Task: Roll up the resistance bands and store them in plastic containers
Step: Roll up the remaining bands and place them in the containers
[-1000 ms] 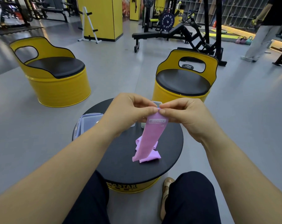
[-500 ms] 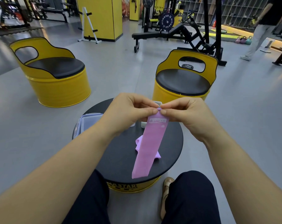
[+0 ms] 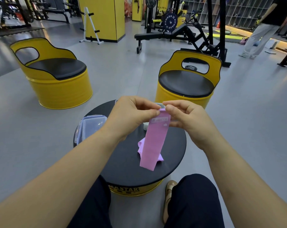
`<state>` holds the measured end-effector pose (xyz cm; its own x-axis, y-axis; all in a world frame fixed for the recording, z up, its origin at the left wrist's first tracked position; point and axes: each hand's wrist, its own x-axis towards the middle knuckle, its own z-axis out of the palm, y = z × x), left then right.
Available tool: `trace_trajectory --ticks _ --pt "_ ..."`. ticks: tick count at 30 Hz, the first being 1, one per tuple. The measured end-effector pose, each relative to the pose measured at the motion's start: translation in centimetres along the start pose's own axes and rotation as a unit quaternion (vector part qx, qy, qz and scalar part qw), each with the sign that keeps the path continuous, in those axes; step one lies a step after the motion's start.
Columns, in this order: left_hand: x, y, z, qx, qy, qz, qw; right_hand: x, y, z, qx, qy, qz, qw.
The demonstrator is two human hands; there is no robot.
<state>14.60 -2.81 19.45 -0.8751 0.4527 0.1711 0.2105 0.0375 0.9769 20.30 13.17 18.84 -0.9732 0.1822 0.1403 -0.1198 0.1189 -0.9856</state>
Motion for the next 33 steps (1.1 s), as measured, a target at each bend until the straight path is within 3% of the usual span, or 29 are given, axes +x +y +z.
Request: trace_trajectory --ticks 6,17,23,33 --pt "-0.17 0.09 0.18 0.006 0.003 0.022 1.000 0.15 0.39 0.55 -0.012 0.043 -0.033 0.998" --pt "-0.43 -0.23 -0.05 0.002 -0.023 0.020 1.000 0.30 0.52 0.18 0.003 0.010 -0.027 1.000" --pt "-0.40 -0.48 -0.31 0.018 0.001 -0.014 1.000 0.46 0.85 0.30 0.005 0.012 -0.031 0.999" --pt "-0.25 -0.78 -0.34 0.015 0.030 0.017 0.999 0.08 0.54 0.71 -0.014 0.008 -0.013 1.000"
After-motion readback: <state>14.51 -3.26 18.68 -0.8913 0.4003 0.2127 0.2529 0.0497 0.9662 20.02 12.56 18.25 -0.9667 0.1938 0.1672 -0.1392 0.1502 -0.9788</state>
